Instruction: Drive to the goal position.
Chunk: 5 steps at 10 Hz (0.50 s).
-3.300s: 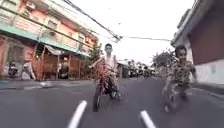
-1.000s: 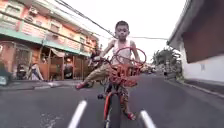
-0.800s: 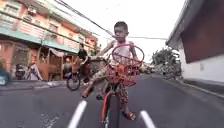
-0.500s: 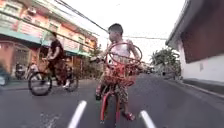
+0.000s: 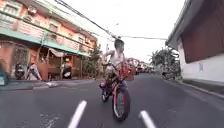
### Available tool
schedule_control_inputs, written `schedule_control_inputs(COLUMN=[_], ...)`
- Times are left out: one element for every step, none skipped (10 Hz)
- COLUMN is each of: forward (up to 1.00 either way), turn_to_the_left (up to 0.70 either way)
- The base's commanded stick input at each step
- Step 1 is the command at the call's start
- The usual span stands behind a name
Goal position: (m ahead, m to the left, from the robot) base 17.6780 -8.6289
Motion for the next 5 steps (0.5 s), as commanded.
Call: schedule_control_inputs(forward=[0.00, 0.00, 0.00, 0.00, 0.00], turn_to_the_left=[0.00, 0.00, 0.00, -0.05, -0.10])
